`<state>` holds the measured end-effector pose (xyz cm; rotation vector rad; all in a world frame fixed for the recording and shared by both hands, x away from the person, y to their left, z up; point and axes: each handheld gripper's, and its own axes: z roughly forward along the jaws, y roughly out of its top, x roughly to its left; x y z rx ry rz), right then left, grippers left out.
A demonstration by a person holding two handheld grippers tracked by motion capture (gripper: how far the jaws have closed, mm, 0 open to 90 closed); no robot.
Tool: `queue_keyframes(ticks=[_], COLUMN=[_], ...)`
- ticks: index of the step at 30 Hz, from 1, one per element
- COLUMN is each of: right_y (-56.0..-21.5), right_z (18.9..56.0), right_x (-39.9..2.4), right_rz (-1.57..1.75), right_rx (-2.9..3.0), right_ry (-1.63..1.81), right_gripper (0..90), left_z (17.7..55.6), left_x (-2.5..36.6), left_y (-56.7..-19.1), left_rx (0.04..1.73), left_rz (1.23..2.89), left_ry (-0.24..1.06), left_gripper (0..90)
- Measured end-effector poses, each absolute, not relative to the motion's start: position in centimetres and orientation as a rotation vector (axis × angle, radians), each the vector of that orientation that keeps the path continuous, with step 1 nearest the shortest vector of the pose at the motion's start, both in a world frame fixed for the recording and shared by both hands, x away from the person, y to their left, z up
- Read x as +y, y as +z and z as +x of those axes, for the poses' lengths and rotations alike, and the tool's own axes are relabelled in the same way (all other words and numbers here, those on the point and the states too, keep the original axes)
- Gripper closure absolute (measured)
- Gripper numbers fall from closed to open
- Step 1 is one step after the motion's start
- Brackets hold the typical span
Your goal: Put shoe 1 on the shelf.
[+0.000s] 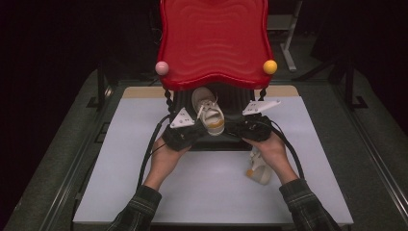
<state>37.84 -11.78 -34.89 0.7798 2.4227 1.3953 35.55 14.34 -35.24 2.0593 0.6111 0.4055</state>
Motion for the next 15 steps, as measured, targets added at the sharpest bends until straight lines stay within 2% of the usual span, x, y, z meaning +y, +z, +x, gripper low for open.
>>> queue_keyframes(ticks=[15], right_y=[-35.1], right_z=[38.3], right_x=[-9.6], right_rz=[0.777], right_rx=[2.427], right_ry=[1.458], right_gripper=[89.6], left_z=[35.7], left_x=[16.3], left_y=[-34.6], left_rx=[0.713], left_rz=[2.03], left_ry=[0.508], left_gripper=[90.0])
